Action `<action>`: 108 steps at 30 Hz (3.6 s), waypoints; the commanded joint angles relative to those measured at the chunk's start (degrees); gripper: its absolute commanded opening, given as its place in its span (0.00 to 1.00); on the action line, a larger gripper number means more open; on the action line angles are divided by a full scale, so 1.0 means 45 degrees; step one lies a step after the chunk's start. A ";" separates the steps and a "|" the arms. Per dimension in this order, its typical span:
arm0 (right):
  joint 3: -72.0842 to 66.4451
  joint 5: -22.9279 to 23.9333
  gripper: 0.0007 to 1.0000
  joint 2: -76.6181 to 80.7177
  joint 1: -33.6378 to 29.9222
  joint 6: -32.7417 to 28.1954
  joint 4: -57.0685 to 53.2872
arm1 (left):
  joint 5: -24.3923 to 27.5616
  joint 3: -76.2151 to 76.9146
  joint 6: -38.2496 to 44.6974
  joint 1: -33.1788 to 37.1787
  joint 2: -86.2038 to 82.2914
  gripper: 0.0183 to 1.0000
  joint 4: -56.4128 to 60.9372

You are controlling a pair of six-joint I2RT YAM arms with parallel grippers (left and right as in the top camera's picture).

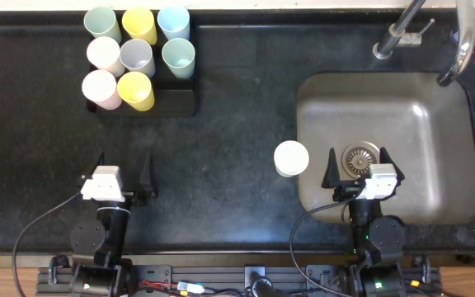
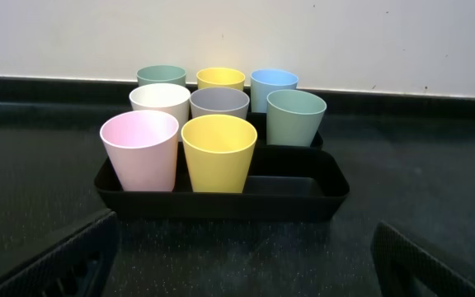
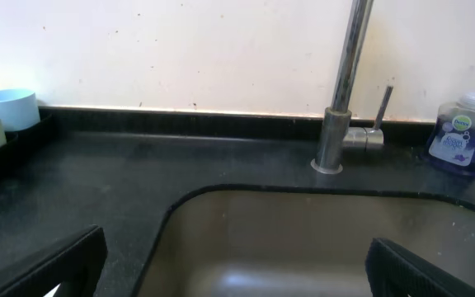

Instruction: Store Cups

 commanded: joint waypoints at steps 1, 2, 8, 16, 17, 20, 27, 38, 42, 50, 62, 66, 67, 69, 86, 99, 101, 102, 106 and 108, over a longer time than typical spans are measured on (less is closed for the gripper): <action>-0.0170 -0.0102 1.00 -0.0102 -0.0024 0.0005 0.0058 | 0.0214 -0.0015 0.0238 0.0078 -0.0117 1.00 -0.0039; -0.0170 -0.0102 1.00 -0.0102 -0.0024 0.0005 0.0058 | 0.0214 -0.0015 0.0238 0.0078 -0.0117 1.00 -0.0044; -0.0170 -0.0102 1.00 -0.0102 -0.0024 0.0005 0.0058 | 0.0214 -0.0015 0.0233 0.0078 -0.0117 1.00 -0.0044; -0.0170 -0.0097 1.00 -0.0102 -0.0024 0.0000 0.0058 | 0.0214 -0.0015 0.0233 0.0078 -0.0117 1.00 -0.0039; -0.0170 -0.0107 1.00 -0.0102 -0.0024 0.0005 0.0063 | 0.0214 -0.0015 0.0238 0.0078 -0.0117 1.00 -0.0044; -0.0170 -0.0087 0.99 -0.0102 -0.0024 0.0000 0.0073 | 0.0214 -0.0015 0.0238 0.0078 -0.0117 1.00 -0.0044; 0.2433 -0.0486 1.00 0.1841 0.0058 0.0058 -0.1141 | 0.0214 -0.0015 0.0238 0.0078 -0.0117 1.00 -0.0044; 1.5159 -0.3361 1.00 1.1676 0.0063 0.0447 -1.3119 | 0.0214 -0.0015 0.0233 0.0078 -0.0117 1.00 -0.0039; 1.7214 -0.4119 1.00 1.4591 0.0063 0.0442 -1.6116 | 0.0214 -0.0015 0.0238 0.0078 -0.0117 1.00 -0.0039; 1.7792 -0.4153 1.00 1.8714 0.0180 0.0733 -1.8379 | 0.0214 -0.0015 0.0238 0.0078 -0.0117 1.00 -0.0044; 1.7787 -0.3997 0.95 2.1522 0.0928 0.1297 -1.7087 | 0.0214 -0.0015 0.0238 0.0078 -0.0117 1.00 -0.0044; 1.7782 -0.3677 0.87 2.1872 0.1253 0.1297 -1.6772 | 0.0214 -0.0015 0.0233 0.0078 -0.0117 1.00 -0.0044; 1.7782 -0.3531 0.83 2.1925 0.1331 0.1297 -1.6762 | 0.0214 -0.0015 0.0238 0.0078 -0.0117 1.00 -0.0044; 1.7782 -0.3337 0.75 2.2012 0.1477 0.1297 -1.6752 | 0.0214 -0.0015 0.0238 0.0078 -0.0117 1.00 -0.0044; 1.7835 -0.2895 0.04 2.1794 0.2234 0.1248 -1.5994 | 0.0214 -0.0015 0.0233 0.0078 -0.0117 1.00 -0.0044; 2.4562 -0.2754 0.04 2.0643 0.4541 0.3220 -1.5334 | 0.0214 -0.0015 0.0233 0.0078 -0.0117 1.00 -0.0039; 2.5670 -0.2380 0.04 2.1240 0.5129 0.3570 -1.5251 | 0.0214 -0.0015 0.0233 0.0078 -0.0117 1.00 -0.0044; 2.6185 -0.2361 0.04 2.1634 0.5406 0.3643 -1.5266 | 0.0214 -0.0015 0.0233 0.0078 -0.0117 1.00 -0.0044; 2.7530 -0.2409 0.04 2.3027 0.6222 0.3978 -1.5256 | 0.0214 -0.0015 0.0238 0.0078 -0.0117 1.00 -0.0044; 2.7909 -0.2395 0.04 2.3693 0.6533 0.4012 -1.5096 | 0.0214 -0.0015 0.0233 0.0078 -0.0117 1.00 -0.0044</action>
